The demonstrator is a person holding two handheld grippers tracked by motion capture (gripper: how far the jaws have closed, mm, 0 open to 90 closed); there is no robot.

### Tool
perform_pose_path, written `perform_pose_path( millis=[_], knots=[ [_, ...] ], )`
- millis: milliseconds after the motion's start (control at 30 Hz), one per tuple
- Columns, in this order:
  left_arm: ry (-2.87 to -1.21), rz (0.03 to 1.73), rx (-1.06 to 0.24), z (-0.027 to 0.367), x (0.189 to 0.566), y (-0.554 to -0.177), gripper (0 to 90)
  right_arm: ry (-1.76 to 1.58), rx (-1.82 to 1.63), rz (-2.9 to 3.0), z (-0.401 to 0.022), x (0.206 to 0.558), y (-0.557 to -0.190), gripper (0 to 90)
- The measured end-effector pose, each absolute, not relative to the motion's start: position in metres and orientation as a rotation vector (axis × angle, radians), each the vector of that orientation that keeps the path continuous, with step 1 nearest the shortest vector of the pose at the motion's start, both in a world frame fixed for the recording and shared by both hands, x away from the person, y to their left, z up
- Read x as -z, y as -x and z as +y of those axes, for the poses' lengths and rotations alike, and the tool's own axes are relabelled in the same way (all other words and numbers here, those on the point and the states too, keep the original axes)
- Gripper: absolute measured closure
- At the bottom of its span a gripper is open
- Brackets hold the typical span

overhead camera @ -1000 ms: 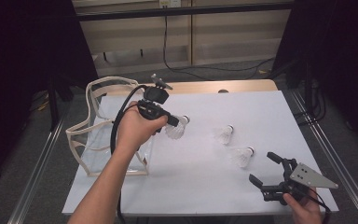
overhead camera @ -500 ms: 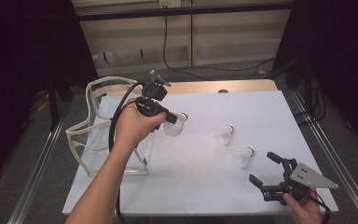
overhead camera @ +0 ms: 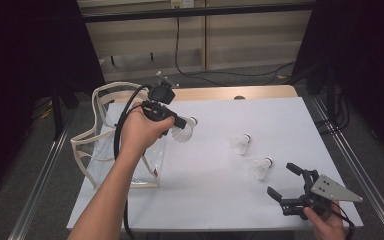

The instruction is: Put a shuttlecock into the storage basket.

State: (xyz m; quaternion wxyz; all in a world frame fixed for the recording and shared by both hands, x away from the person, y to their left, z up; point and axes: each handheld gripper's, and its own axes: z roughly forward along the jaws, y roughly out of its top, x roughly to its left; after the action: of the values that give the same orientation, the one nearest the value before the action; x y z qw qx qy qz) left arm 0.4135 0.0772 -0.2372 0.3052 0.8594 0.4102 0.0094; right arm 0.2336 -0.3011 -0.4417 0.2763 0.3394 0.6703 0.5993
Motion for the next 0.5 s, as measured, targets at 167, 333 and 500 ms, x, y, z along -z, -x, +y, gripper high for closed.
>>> perform_pose_path(
  millis=[167, 333, 500],
  knots=[
    [-2.268, 1.099, -0.025, 0.0790, 0.2365, -0.4152, 89.3, -0.910, -1.608, 1.798, -0.3012, 0.4417, -0.2336, 0.5],
    [-2.270, 1.106, -0.024, 0.0791, 0.2354, -0.4171, 89.3, -0.911, -1.609, 1.800, -0.3010, 0.4417, -0.2336, 0.5],
    [-2.276, 1.111, -0.025, 0.0799, 0.2337, -0.4195, 89.3, -0.909, -1.607, 1.803, -0.3012, 0.4418, -0.2337, 0.5]
  ],
)
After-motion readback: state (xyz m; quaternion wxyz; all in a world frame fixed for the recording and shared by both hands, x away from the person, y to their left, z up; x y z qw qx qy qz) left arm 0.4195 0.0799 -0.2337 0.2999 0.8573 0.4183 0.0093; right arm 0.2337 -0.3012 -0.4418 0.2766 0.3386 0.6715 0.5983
